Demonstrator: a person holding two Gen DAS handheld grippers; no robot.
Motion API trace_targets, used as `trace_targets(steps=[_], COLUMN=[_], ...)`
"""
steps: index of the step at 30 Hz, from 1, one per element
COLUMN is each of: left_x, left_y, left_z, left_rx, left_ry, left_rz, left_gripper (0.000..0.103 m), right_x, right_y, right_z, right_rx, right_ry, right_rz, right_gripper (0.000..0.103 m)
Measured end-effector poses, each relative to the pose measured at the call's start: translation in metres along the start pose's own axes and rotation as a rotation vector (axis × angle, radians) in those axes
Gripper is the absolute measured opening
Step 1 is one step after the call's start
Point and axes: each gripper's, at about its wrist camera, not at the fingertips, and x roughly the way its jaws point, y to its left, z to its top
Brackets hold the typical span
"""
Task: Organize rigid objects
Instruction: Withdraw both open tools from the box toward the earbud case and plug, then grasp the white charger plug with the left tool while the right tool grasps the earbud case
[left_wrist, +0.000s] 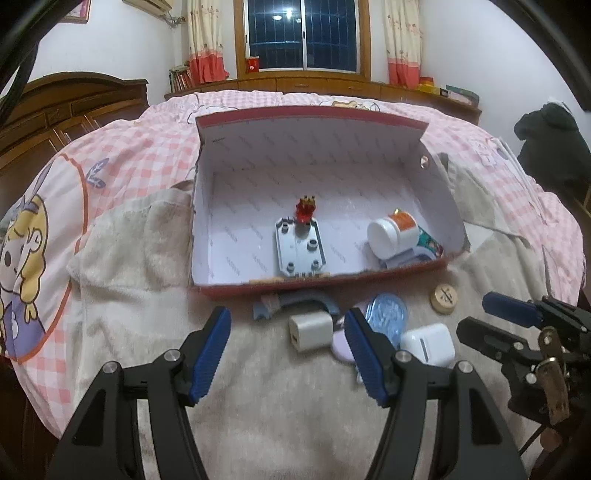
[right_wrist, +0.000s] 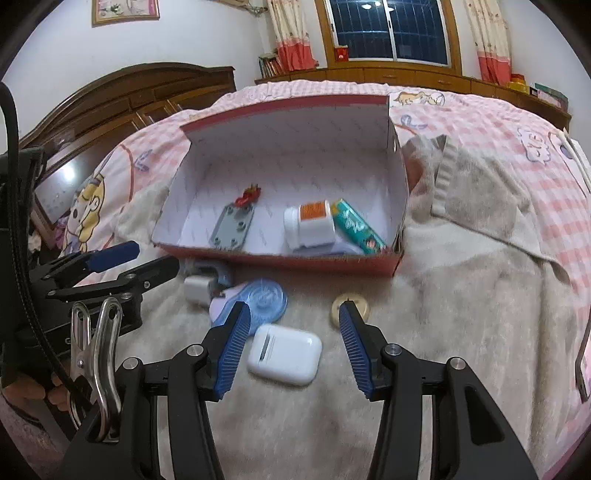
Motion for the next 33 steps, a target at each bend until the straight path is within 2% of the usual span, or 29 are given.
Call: trace_targets(steps=[11,27,30,33], left_x=[0.004,0.017,0.019,0.020], left_y=[0.014,0.025,0.026,0.025], left_z=[-0.024,-0.040,-0.040,-0.040], left_rx=[-0.031,-0.057,-0.062,-0.065], left_ry=[0.051,0.084,0.088,0.088], left_rz=[-0.004,-0.032,-0.038,-0.045], left_gripper=[0.068,0.068,0.068,0.068], right_x=[0.018,0.027,0.031,0.037], right_y=[0.014,0.012,0.014,0.013], right_z=[-0.026,-0.033,-0.032,-0.032], right_rx=[-0.010,-0.013,-0.025,-0.019], right_ry=[0.081,0.060,0.057,0.060], right_rz=[0.012,0.016,0.006,-0.006], right_gripper=[0.051,0.052,0.059,0.061])
